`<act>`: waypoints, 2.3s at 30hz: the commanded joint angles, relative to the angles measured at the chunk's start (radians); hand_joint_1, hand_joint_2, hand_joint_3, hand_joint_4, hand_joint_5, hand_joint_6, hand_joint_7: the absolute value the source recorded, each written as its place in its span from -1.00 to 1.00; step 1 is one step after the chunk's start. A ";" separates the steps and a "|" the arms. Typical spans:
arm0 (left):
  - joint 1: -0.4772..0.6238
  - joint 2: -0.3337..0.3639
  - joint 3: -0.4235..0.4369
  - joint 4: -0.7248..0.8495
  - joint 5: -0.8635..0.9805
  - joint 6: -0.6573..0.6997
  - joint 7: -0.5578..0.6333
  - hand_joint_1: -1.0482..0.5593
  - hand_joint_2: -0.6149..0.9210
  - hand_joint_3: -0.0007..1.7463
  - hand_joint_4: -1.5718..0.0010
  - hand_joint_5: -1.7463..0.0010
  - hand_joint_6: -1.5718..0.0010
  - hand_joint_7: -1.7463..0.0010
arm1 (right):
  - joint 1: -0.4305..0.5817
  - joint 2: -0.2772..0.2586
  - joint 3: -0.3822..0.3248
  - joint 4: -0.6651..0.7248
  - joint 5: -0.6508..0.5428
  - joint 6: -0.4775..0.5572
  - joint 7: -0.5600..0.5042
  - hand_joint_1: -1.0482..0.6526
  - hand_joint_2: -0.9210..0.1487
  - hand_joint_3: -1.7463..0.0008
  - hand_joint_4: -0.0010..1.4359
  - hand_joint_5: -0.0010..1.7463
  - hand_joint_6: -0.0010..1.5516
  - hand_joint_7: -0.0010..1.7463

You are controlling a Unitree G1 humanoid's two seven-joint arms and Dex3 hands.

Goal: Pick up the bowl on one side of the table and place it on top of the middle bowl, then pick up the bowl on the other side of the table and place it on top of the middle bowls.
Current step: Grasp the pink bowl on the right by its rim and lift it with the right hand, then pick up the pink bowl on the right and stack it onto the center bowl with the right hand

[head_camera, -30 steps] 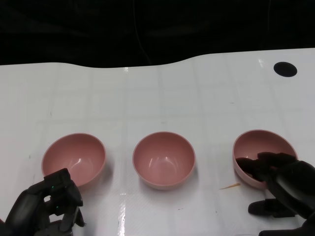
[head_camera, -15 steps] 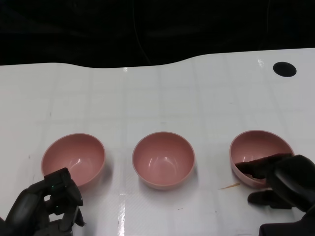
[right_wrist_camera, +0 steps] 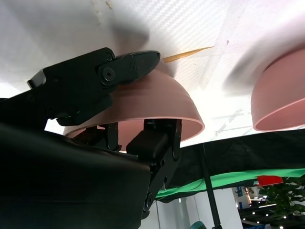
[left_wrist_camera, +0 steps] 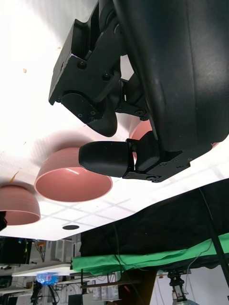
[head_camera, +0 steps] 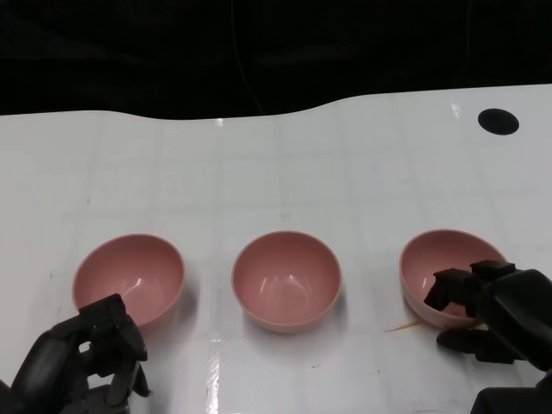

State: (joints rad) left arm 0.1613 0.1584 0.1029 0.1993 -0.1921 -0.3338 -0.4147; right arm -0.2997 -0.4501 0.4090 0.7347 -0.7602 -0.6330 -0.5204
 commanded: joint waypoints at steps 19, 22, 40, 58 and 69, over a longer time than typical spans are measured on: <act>-0.025 0.006 0.004 0.027 0.008 -0.004 0.013 0.28 0.54 0.39 0.03 -1.00 0.14 -0.91 | 0.016 -0.045 -0.051 -0.131 0.002 -0.016 -0.016 0.01 -0.56 -0.09 0.18 1.00 -0.22 1.00; -0.026 0.004 0.003 0.031 0.015 -0.010 0.020 0.28 0.53 0.40 0.03 -1.00 0.14 -0.90 | 0.012 -0.059 -0.059 -0.167 -0.015 -0.015 -0.022 0.02 -0.50 -0.14 0.17 1.00 -0.24 1.00; -0.031 -0.001 0.002 0.036 0.020 -0.012 0.019 0.27 0.53 0.39 0.03 -1.00 0.14 -0.90 | -0.026 -0.069 -0.133 -0.376 0.071 -0.020 0.189 0.01 -0.58 -0.06 0.19 1.00 -0.21 1.00; -0.016 -0.014 -0.003 0.014 0.023 -0.003 0.031 0.26 0.55 0.36 0.05 -1.00 0.14 -0.90 | -0.189 0.122 -0.065 -0.526 0.088 -0.086 0.345 -0.03 -0.13 -0.38 0.32 1.00 -0.12 1.00; -0.011 -0.017 -0.008 -0.007 0.035 0.008 0.038 0.28 0.55 0.36 0.05 -1.00 0.15 -0.90 | -0.195 0.164 -0.035 -0.505 0.051 -0.112 0.334 0.00 -0.05 -0.33 0.36 1.00 -0.13 1.00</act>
State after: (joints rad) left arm 0.1373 0.1304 0.0946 0.2058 -0.1661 -0.3291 -0.3943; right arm -0.4754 -0.2884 0.3684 0.2280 -0.7080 -0.7348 -0.1767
